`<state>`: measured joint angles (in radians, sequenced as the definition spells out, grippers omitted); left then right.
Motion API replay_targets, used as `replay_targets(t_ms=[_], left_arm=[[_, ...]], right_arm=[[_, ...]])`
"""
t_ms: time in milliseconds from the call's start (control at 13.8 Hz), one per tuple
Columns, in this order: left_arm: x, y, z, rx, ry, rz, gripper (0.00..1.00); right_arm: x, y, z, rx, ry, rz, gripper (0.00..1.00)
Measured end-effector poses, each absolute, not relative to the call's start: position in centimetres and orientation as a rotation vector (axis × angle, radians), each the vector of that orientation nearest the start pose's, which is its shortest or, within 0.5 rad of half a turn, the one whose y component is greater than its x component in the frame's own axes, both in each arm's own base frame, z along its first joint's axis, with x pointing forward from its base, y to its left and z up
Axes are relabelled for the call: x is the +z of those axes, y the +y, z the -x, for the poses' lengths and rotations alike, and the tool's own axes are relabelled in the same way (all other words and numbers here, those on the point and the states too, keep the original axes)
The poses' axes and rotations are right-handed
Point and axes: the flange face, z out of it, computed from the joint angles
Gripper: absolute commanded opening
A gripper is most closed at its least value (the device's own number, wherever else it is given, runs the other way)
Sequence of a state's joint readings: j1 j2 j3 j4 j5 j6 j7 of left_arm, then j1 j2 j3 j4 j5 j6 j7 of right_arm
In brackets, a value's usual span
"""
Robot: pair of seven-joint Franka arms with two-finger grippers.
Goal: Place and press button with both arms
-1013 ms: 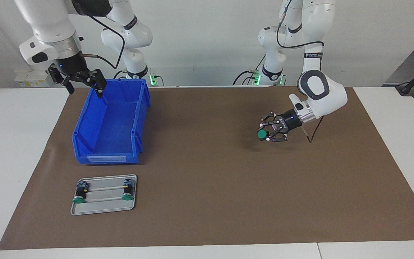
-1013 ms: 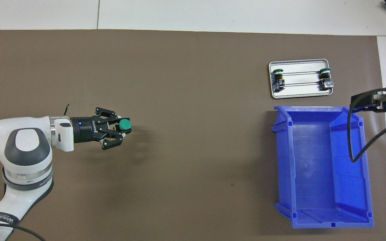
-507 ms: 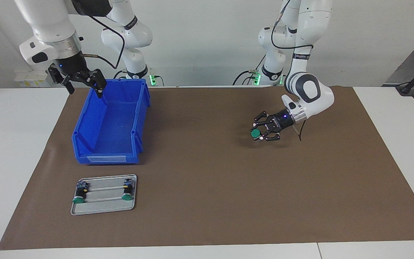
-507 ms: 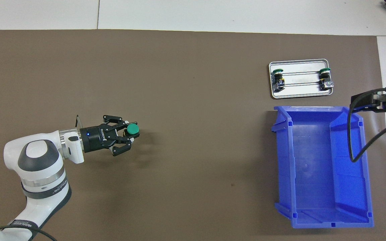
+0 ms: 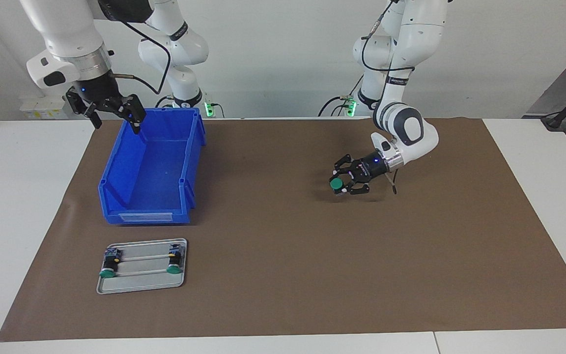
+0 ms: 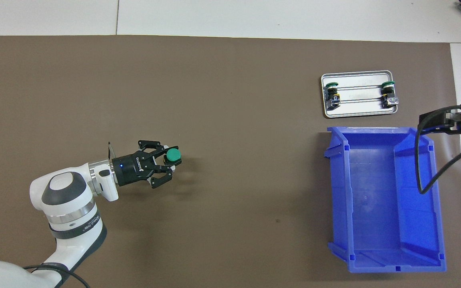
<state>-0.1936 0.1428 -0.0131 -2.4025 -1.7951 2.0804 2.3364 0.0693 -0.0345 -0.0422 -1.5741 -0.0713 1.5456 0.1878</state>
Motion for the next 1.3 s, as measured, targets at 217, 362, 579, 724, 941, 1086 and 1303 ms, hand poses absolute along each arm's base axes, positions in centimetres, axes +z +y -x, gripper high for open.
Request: replay_targets(t_ms=[217,362,579,724,941,1086,1303], left_arm=[[25.4,-15.2,-46.9,1.127,-1.032,-1.701,0.09],[25.1,-15.5,-46.7,1.148,-0.976,-1.683,0.08],[24.7,-15.6,-46.2,1.158,-0.969,-1.668,0.08],[24.4,-15.8,-45.9,1.155,-0.979,-1.664,0.08],[23.8,-15.9,-45.6,1.15,-0.975,-1.668,0.09],[22.6,-16.2,-45.5,1.191,-0.951,-1.645,0.11],[20.0,-16.9,-45.4,1.269,-0.893,-1.596,0.11]], right_arm=[[64.0,0.6,-54.1,-0.022,0.261,3.2,1.0],[64.0,0.6,-54.1,-0.022,0.261,3.2,1.0],[64.0,0.6,-54.1,-0.022,0.261,3.2,1.0],[64.0,0.6,-54.1,-0.022,0.261,3.2,1.0],[64.0,0.6,-54.1,-0.022,0.261,3.2,1.0],[64.0,0.6,-54.1,-0.022,0.261,3.2,1.0],[64.0,0.6,-54.1,-0.022,0.261,3.2,1.0]])
